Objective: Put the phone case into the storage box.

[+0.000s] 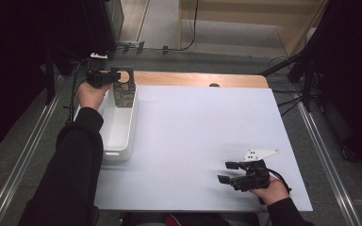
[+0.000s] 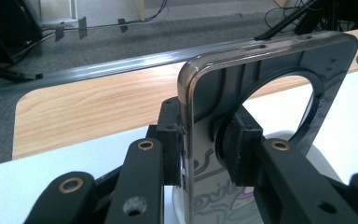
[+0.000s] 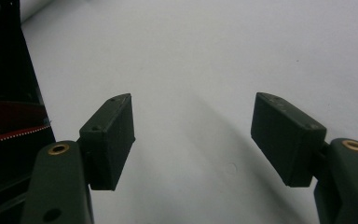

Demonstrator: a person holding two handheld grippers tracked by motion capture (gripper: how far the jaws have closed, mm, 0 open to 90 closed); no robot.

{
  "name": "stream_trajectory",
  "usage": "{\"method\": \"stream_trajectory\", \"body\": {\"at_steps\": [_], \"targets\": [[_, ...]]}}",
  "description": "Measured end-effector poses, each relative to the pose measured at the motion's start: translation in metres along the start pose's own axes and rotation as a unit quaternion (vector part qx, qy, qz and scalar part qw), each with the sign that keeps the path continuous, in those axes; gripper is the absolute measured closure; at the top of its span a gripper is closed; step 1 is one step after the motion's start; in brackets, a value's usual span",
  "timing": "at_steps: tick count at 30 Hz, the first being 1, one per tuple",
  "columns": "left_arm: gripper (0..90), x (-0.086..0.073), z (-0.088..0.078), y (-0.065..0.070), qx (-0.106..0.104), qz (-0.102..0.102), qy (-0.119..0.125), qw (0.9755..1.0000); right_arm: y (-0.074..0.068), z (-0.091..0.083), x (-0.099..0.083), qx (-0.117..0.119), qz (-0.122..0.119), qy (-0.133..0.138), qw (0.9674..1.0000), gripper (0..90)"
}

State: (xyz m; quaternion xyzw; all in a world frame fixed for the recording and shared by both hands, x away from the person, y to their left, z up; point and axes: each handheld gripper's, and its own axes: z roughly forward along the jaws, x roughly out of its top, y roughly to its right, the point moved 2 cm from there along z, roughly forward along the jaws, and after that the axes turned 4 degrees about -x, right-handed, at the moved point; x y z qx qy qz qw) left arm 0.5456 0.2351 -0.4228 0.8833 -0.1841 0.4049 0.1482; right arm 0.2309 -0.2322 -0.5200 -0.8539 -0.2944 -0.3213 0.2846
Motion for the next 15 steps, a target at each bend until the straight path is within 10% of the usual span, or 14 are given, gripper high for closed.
{"method": "stream_trajectory", "body": {"at_steps": [15], "targets": [[57.2, -0.0008, 0.0011, -0.0023, -0.013, -0.022, -0.008, 0.9996, 0.0003, 0.0004, 0.0003, 0.0, 0.0, 0.001, 1.0, 29.0]]}}
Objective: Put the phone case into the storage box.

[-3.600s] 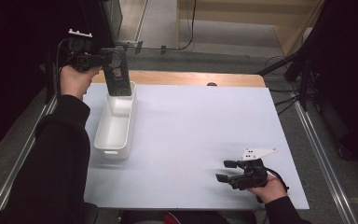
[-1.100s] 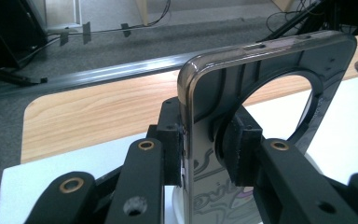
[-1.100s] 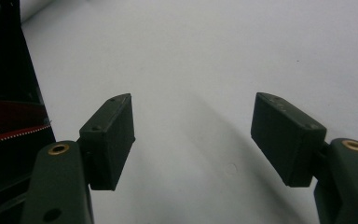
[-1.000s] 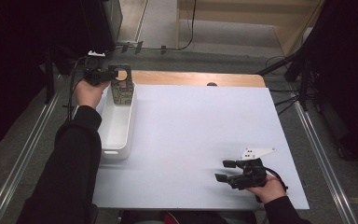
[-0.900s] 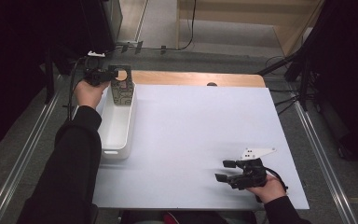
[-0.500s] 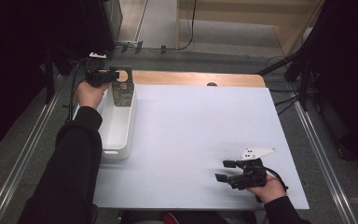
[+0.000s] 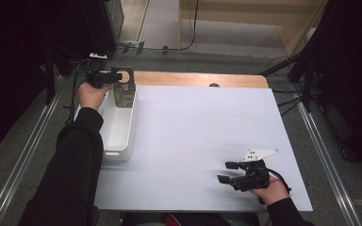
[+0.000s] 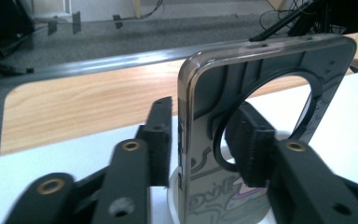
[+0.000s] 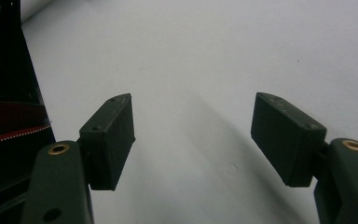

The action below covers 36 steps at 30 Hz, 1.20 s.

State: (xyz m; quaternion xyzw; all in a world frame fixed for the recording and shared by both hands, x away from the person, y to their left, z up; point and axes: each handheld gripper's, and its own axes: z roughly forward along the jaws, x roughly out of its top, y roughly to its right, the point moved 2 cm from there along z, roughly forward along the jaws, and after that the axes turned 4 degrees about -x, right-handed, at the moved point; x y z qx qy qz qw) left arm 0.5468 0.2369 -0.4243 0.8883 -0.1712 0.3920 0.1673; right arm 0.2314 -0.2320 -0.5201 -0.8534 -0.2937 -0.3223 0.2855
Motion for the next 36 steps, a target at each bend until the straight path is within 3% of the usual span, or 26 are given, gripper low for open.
{"method": "stream_trajectory", "body": {"at_steps": [6, 10, 21, 27, 32, 36], "targets": [[40.6, 0.0, -0.002, -0.001, -0.012, -0.01, -0.006, 0.9999, 0.0, 0.0, 0.0, 0.0, -0.001, -0.001, 1.0, 29.0], [35.8, 0.001, -0.008, 0.0, -0.027, -0.014, -0.008, 0.9995, 0.0, 0.0, 0.0, 0.0, 0.0, -0.001, 1.0, 29.0], [32.0, 0.006, -0.027, 0.007, -0.046, -0.004, -0.022, 0.9987, -0.001, 0.003, 0.003, 0.004, -0.003, -0.004, 1.0, 29.0], [30.0, 0.006, -0.041, 0.01, -0.043, 0.008, -0.03, 0.9986, -0.001, 0.006, 0.007, 0.01, -0.009, -0.007, 0.9999, 29.0], [30.0, 0.006, -0.051, 0.013, -0.049, 0.005, -0.035, 0.9982, -0.001, 0.008, 0.01, 0.013, -0.012, -0.009, 0.9998, 29.0], [30.0, 0.006, -0.061, 0.013, -0.065, -0.003, -0.033, 0.9973, -0.002, 0.01, 0.011, 0.016, -0.014, -0.01, 0.9997, 29.0]]}}
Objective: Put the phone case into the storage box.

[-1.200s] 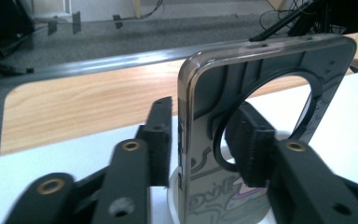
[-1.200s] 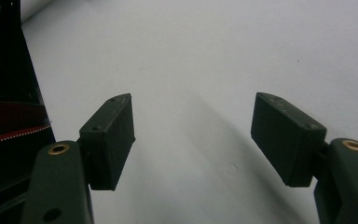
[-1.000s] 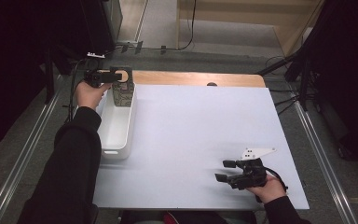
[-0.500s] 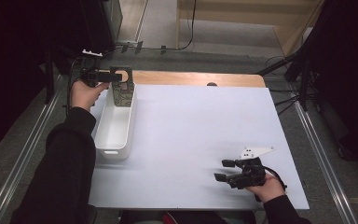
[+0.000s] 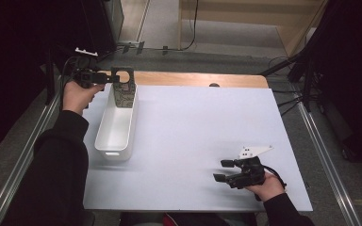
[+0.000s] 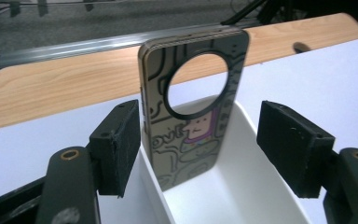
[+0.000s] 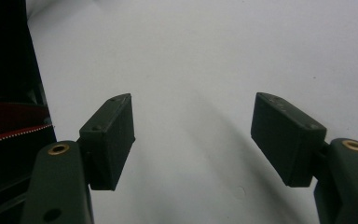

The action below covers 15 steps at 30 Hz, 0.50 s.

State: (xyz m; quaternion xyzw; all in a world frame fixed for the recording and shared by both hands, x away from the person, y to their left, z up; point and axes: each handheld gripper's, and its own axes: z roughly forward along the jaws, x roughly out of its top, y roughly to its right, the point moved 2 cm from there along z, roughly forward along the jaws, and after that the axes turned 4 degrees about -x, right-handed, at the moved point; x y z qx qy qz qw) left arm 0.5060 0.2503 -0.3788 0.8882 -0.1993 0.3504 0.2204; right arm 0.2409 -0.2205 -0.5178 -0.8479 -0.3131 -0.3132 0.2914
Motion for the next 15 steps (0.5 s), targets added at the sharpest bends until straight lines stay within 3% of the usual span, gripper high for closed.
{"method": "stream_trajectory", "body": {"at_steps": [9, 15], "targets": [[30.0, -0.007, -0.014, 0.003, -0.032, -0.004, -0.01, 0.9994, 0.001, 0.003, 0.003, 0.005, -0.004, 0.0, 1.0, 29.0], [29.9, -0.009, -0.024, 0.009, -0.04, 0.001, -0.008, 0.9992, 0.001, 0.004, 0.005, 0.006, -0.005, 0.0, 1.0, 29.0]]}}
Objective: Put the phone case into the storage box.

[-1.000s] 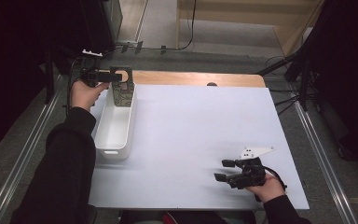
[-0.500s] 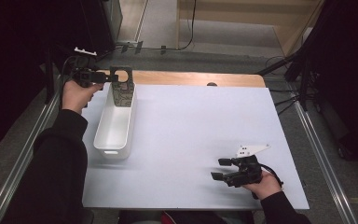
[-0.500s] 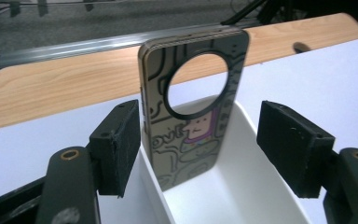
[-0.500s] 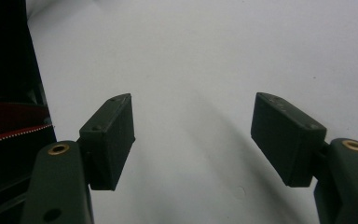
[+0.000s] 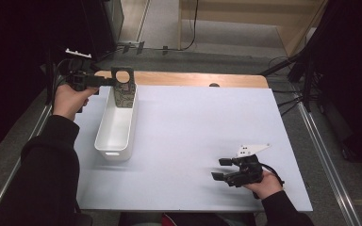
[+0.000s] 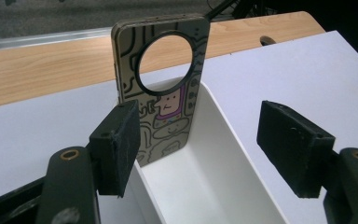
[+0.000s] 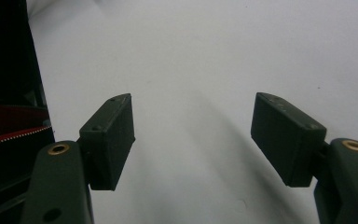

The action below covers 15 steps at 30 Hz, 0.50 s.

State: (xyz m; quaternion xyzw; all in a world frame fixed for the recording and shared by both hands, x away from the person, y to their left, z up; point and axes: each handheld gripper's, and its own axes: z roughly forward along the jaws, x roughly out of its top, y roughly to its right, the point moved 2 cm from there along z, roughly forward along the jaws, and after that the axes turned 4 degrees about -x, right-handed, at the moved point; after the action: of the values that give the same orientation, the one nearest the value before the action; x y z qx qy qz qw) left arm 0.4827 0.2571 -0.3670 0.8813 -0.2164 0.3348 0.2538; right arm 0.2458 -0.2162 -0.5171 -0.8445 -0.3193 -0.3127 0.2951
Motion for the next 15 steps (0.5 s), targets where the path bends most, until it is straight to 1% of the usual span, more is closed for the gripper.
{"method": "stream_trajectory", "body": {"at_steps": [3, 6, 10, 15], "targets": [[29.9, 0.0, -0.003, 0.004, -0.006, 0.001, -0.001, 1.0, -0.001, 0.001, 0.0, 0.0, -0.001, -0.002, 1.0, 29.0], [29.9, -0.001, -0.004, 0.01, -0.011, 0.009, -0.005, 0.9999, -0.001, 0.001, 0.0, 0.0, -0.002, -0.002, 1.0, 29.0], [29.9, -0.001, -0.006, 0.018, -0.03, 0.013, -0.003, 0.9995, 0.0, 0.0, 0.0, 0.0, 0.0, -0.001, 1.0, 29.0], [29.9, -0.003, -0.007, 0.029, -0.036, 0.027, -0.012, 0.9989, 0.0, 0.0, 0.0, 0.0, -0.001, -0.001, 1.0, 29.0]]}}
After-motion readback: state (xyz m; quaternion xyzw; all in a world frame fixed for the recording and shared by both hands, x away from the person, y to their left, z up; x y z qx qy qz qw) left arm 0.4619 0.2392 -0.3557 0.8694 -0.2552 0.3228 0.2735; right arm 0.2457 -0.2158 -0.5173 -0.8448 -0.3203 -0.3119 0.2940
